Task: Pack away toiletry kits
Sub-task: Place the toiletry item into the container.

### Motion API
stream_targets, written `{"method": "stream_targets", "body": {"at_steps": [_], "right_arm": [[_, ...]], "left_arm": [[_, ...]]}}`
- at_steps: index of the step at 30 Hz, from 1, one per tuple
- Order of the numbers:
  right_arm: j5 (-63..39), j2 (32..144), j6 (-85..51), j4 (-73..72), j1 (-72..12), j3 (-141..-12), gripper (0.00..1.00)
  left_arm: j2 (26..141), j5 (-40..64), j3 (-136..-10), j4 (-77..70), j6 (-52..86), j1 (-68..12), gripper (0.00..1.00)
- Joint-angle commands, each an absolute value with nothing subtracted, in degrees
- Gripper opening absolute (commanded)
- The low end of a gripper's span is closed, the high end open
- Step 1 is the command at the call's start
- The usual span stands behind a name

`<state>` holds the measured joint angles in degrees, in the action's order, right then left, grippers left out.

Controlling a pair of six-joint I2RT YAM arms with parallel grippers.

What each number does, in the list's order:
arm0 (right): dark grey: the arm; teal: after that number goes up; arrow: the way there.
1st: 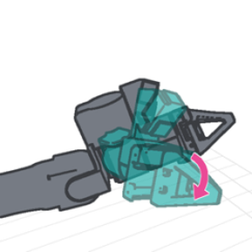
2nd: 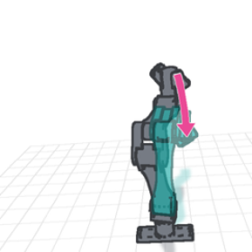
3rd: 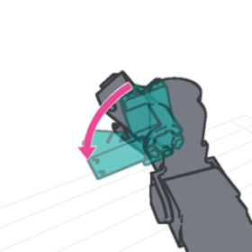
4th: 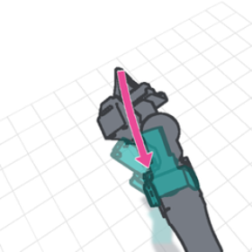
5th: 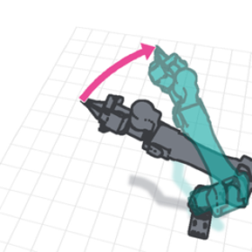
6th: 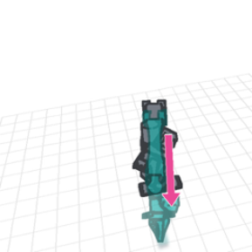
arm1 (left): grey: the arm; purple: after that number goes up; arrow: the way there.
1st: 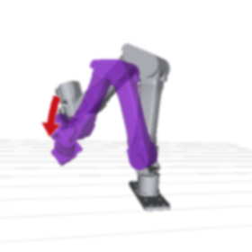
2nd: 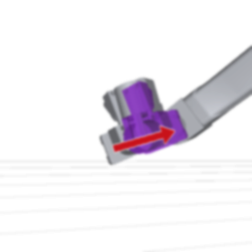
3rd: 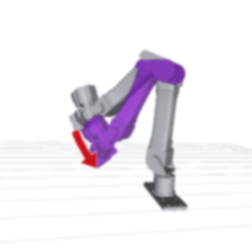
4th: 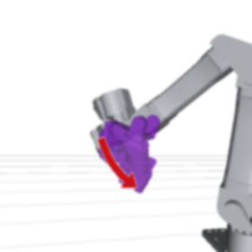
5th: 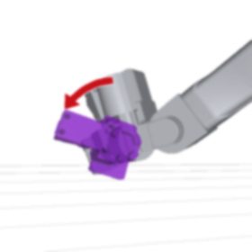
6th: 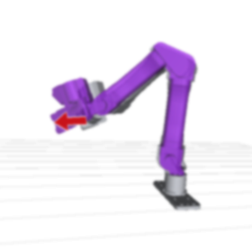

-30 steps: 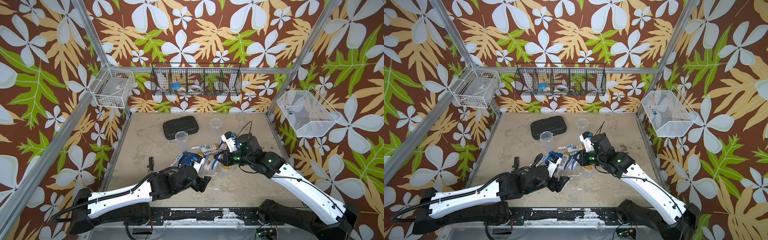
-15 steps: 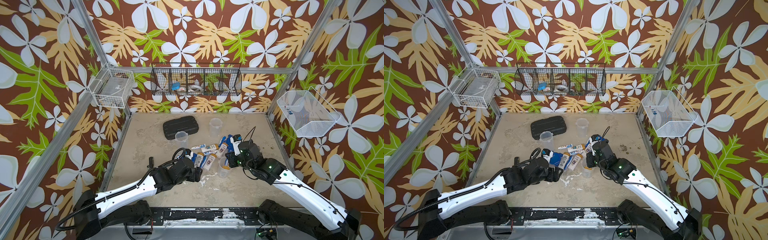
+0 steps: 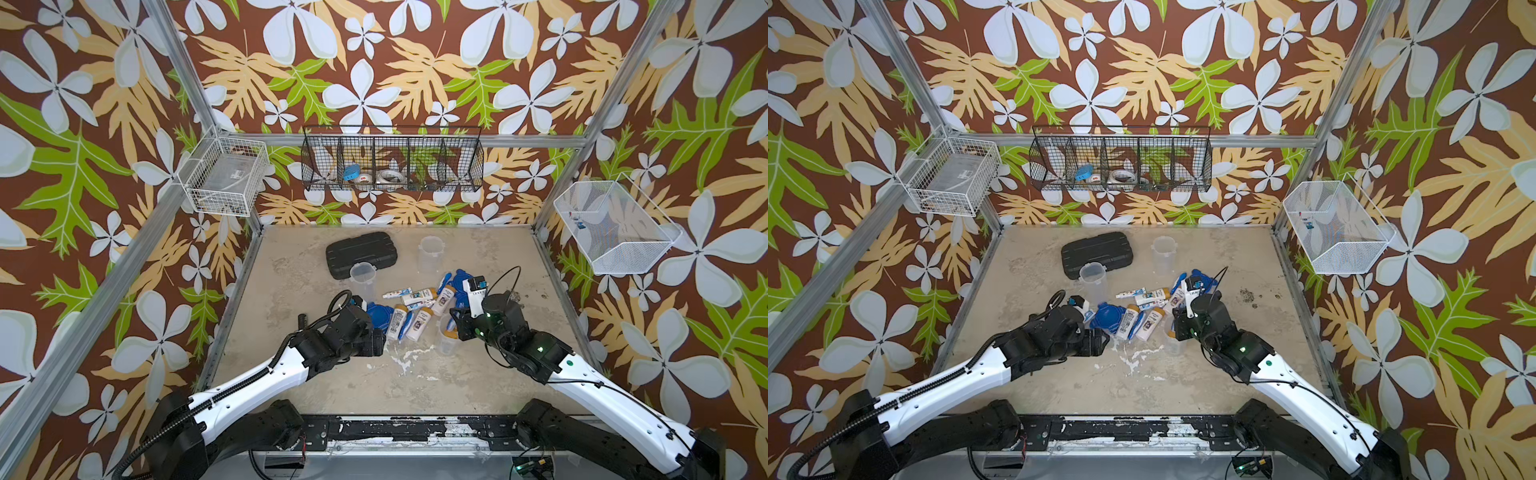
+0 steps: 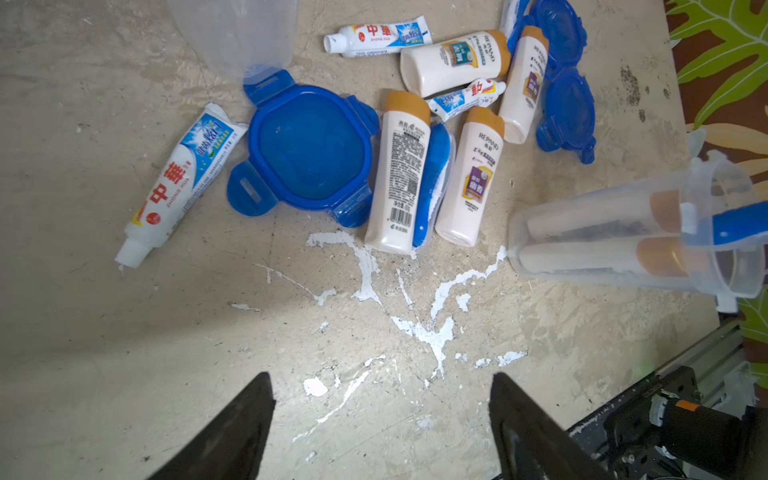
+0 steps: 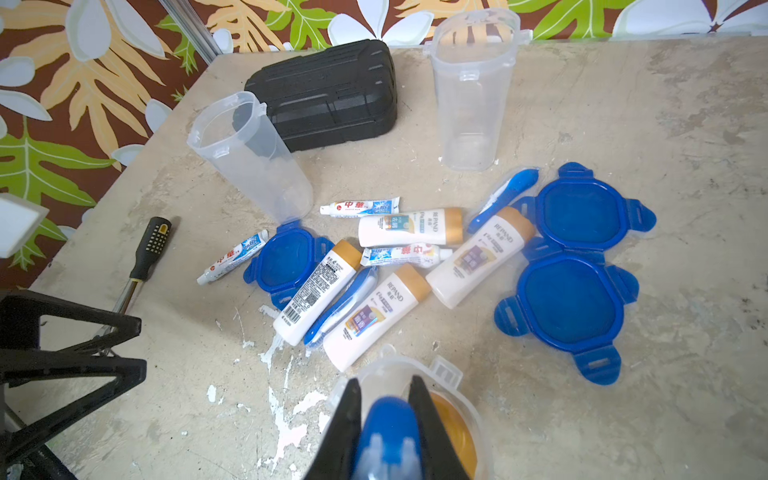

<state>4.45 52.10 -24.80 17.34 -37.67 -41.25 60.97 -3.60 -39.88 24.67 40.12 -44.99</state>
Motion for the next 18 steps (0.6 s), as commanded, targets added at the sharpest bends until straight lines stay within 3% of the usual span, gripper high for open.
{"method": "stream_targets", "body": {"at_steps": [1, 11, 18], "right_arm": [[5.25, 51.52, -23.23, 14.33, -37.70, -41.19, 0.02], [5.32, 53.86, -22.32, 13.36, -37.70, -41.27, 0.03], [5.35, 53.70, -22.48, 11.74, -37.64, -39.30, 0.08]], "left_arm": [[60.82, -3.25, -39.07, 25.79, 37.58, -43.25, 0.83], [62.61, -5.35, -36.40, 23.30, 32.89, -40.08, 0.83], [68.04, -6.38, -37.75, 19.06, 27.94, -32.90, 0.81]]}}
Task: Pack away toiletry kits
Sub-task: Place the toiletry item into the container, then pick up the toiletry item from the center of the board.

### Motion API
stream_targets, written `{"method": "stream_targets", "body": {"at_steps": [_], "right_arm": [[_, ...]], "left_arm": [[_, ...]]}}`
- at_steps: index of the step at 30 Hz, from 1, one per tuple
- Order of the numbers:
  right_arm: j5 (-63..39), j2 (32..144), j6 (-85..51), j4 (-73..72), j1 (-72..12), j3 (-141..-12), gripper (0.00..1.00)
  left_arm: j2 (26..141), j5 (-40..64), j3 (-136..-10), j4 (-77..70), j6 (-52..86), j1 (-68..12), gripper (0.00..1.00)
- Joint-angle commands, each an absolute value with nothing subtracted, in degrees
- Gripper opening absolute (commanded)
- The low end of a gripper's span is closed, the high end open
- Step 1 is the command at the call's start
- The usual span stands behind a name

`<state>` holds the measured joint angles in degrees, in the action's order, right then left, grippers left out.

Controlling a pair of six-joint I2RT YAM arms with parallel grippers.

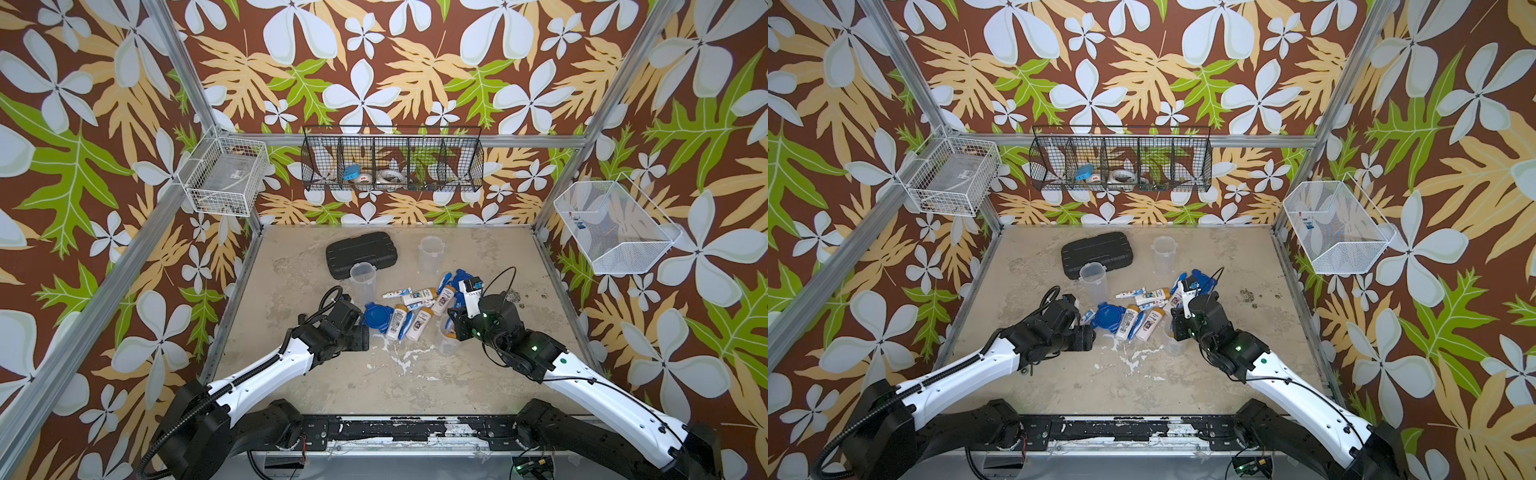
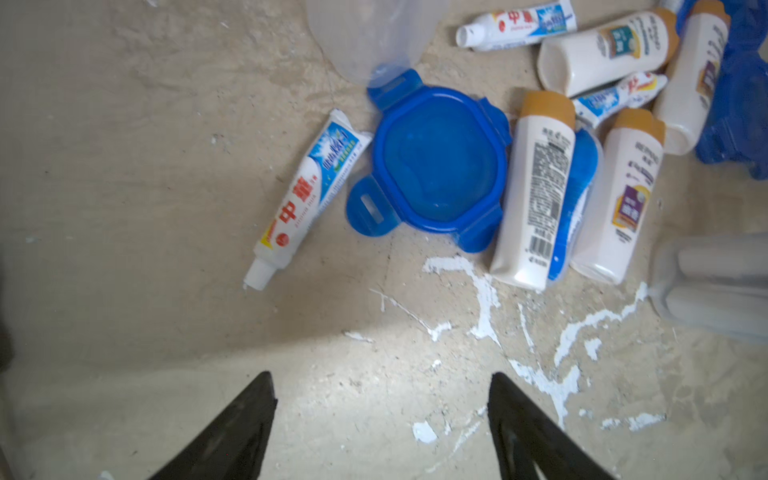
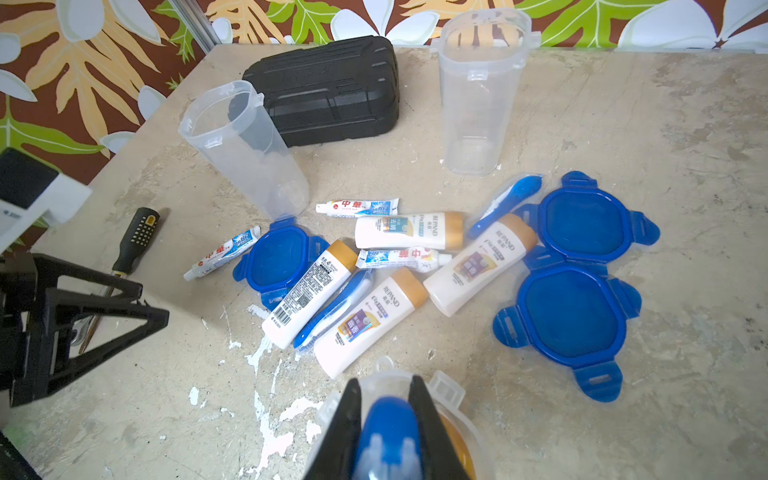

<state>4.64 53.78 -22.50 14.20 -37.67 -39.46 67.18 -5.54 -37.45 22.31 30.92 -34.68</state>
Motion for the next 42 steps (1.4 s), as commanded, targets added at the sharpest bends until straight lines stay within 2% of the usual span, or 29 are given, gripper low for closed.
{"method": "stream_targets", "body": {"at_steps": [1, 7, 16, 26, 30, 39, 42], "right_arm": [[5.36, 53.62, -22.46, 11.74, -37.70, -39.19, 0.09], [4.92, 52.42, -21.98, 11.61, -37.76, -38.77, 0.26], [4.55, 51.16, -21.62, 13.46, -37.79, -39.18, 0.40], [4.75, 49.40, -21.79, 17.12, -37.87, -43.52, 0.43], [5.42, 48.63, -21.75, 18.48, -37.86, -45.05, 0.43], [8.07, 47.29, -21.12, 19.85, -37.87, -47.39, 0.44], [8.89, 46.76, -20.83, 19.95, -37.88, -47.64, 0.45]], "left_arm": [[68.34, -6.54, -37.54, 17.90, 27.33, -32.26, 0.80], [70.95, -8.98, -36.09, 12.70, 24.36, -30.05, 0.76], [76.48, -10.03, -37.39, 8.06, 20.68, -28.89, 0.73], [85.82, -5.89, -40.18, 5.98, 18.71, -26.62, 0.68], [88.54, -5.54, -41.98, 6.15, 18.46, -26.55, 0.63], [88.02, -3.51, -39.96, 6.95, 21.01, -26.61, 0.53], [86.75, -3.59, -37.74, 6.74, 21.62, -26.63, 0.47]]}}
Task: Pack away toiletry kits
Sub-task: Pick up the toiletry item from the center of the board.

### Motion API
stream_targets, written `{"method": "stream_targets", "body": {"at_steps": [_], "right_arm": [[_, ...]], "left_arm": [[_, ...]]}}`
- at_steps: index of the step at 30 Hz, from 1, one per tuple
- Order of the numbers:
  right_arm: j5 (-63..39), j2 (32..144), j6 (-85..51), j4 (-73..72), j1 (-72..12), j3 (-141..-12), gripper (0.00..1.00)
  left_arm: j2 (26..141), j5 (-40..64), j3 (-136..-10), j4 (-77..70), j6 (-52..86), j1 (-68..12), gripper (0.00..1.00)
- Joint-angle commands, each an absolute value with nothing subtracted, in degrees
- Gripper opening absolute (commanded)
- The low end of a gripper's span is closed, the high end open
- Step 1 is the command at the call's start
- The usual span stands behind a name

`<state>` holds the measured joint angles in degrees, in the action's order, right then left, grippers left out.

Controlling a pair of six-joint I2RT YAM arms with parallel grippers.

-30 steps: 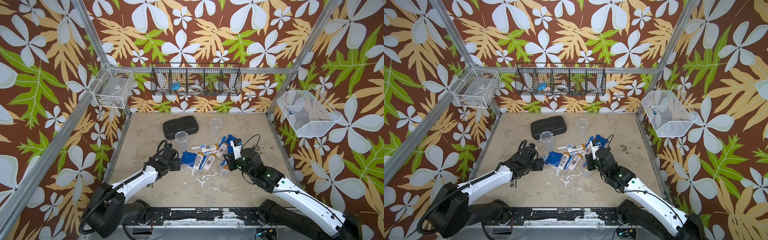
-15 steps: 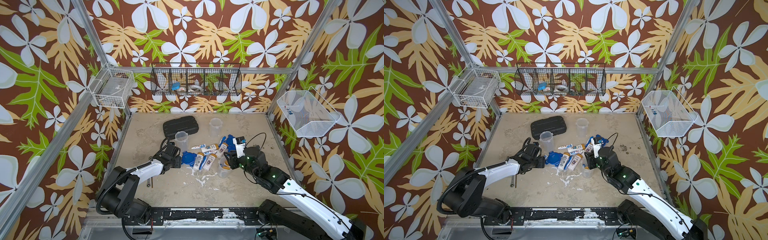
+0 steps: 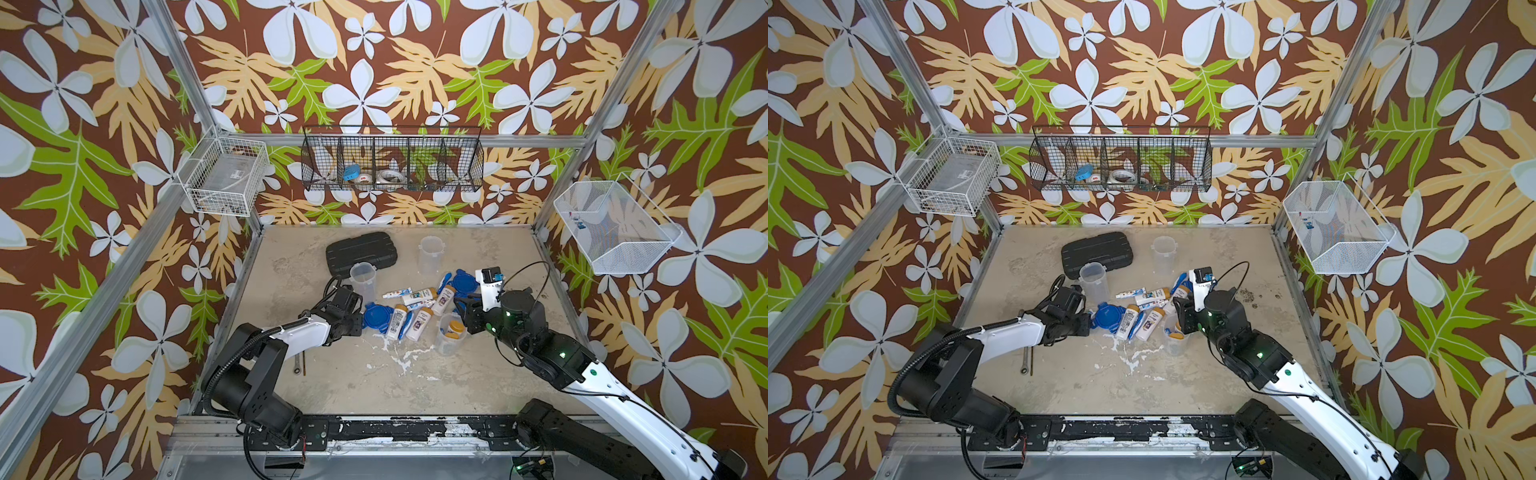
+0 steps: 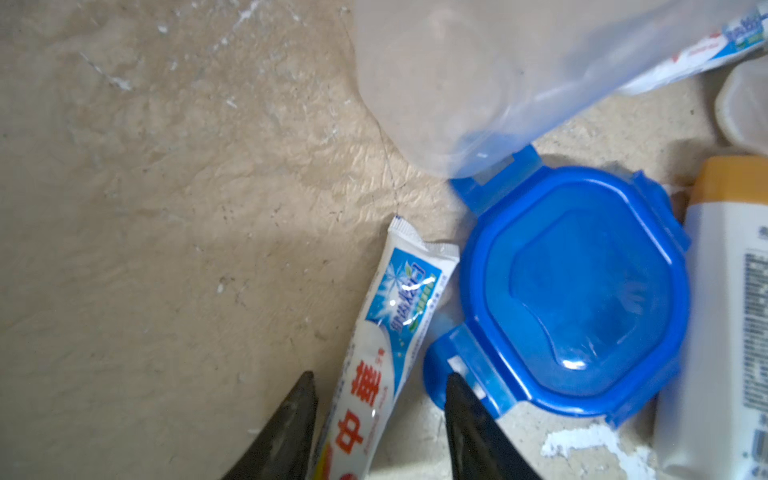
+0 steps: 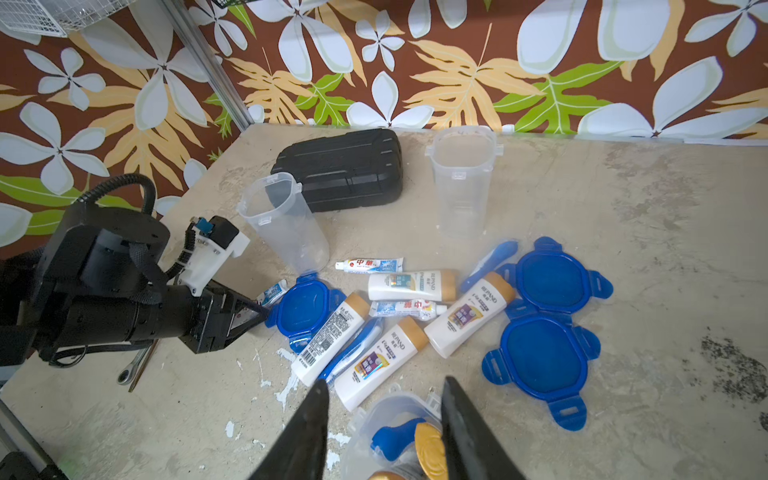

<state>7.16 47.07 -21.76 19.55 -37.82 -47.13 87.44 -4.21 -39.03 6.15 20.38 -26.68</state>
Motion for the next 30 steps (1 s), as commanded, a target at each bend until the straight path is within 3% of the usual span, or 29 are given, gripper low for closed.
{"method": "stream_targets", "body": {"at_steps": [1, 8, 14, 26, 30], "right_arm": [[9.07, 46.62, -20.63, 19.95, -37.88, -47.72, 0.45], [9.53, 46.32, -20.01, 21.30, -37.79, -48.46, 0.45], [11.08, 44.19, -20.15, 23.10, -37.78, -49.22, 0.53], [12.04, 42.63, -19.47, 24.08, -37.78, -50.25, 0.54], [11.93, 42.89, -19.25, 25.42, -37.73, -51.45, 0.54]], "left_arm": [[86.66, -3.89, -37.25, 6.84, 21.56, -26.63, 0.47], [90.29, -6.56, -39.06, 9.47, 22.58, -26.76, 0.35], [90.91, -8.24, -37.98, 12.11, 24.54, -26.81, 0.34], [92.89, -12.65, -37.35, 17.11, 28.90, -29.88, 0.30], [92.08, -12.67, -37.44, 17.75, 29.26, -30.15, 0.22]]}}
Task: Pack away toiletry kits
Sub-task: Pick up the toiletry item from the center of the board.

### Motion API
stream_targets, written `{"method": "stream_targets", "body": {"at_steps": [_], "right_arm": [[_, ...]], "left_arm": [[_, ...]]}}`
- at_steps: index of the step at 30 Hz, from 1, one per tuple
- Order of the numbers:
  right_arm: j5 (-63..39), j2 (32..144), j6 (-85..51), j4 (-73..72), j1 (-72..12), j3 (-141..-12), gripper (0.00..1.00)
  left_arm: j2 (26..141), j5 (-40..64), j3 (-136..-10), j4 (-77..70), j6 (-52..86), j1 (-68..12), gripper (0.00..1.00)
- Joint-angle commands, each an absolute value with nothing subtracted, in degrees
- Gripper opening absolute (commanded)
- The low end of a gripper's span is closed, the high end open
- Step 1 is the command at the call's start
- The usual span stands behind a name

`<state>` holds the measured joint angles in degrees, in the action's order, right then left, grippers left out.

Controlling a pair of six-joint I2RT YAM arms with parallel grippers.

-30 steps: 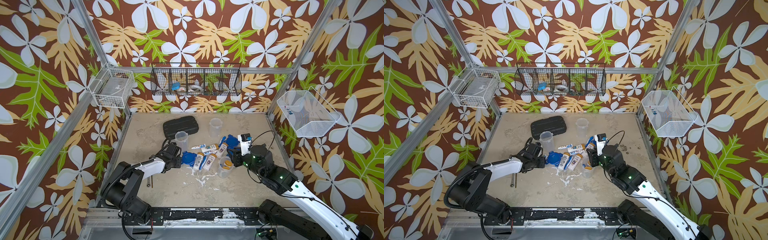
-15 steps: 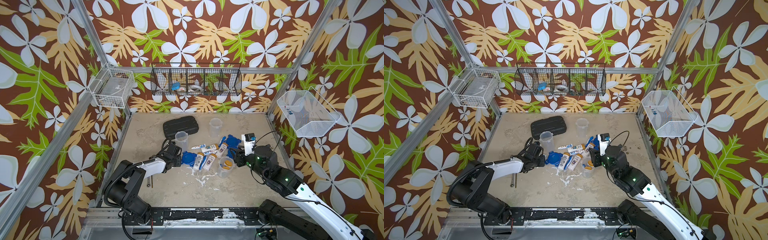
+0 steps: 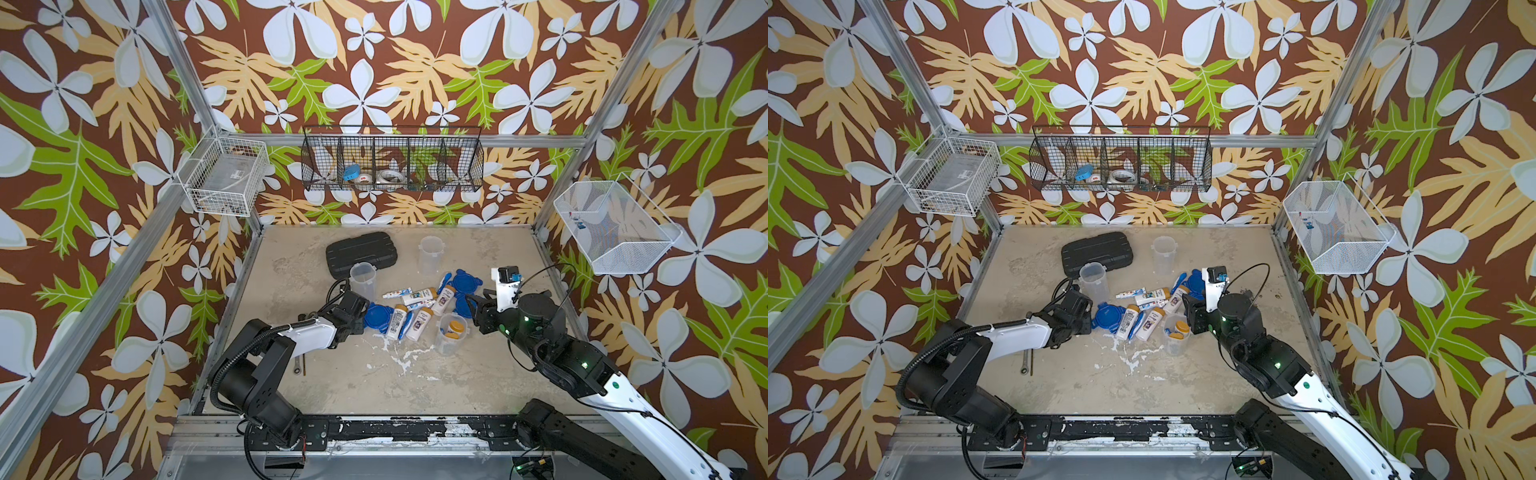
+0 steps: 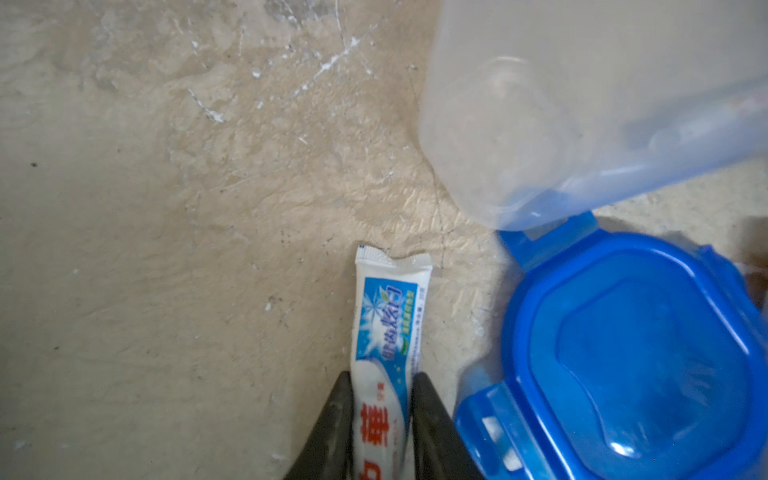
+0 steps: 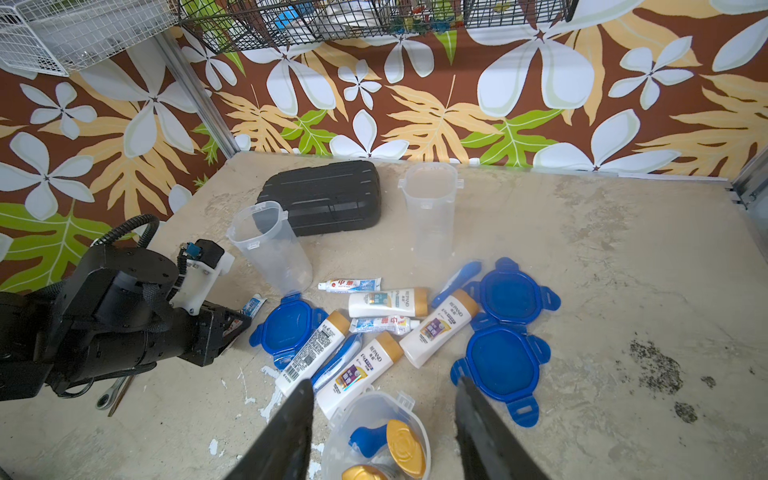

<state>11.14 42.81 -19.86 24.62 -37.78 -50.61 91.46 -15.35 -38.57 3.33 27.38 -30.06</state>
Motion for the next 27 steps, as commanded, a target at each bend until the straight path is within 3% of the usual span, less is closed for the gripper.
{"method": "stream_targets", "body": {"at_steps": [1, 8, 18, 27], "right_arm": [[11.80, 42.89, -19.38, 25.89, -37.77, -51.67, 0.54], [8.50, 43.29, -23.37, 32.71, -37.79, -54.14, 0.55], [-11.29, 50.98, -34.44, 35.77, -37.79, -56.35, 0.54], [-26.60, 62.46, -42.29, 19.42, -38.03, -58.15, 0.57]], "left_arm": [[91.22, -12.36, -37.36, 17.85, 29.43, -30.19, 0.21], [79.72, -9.88, -38.44, 20.90, 28.42, -31.74, 0.15], [53.61, -0.83, -42.80, 20.66, 26.64, -41.29, 0.05], [55.37, -3.35, -50.98, 19.03, 26.80, -54.61, 0.06]]}}
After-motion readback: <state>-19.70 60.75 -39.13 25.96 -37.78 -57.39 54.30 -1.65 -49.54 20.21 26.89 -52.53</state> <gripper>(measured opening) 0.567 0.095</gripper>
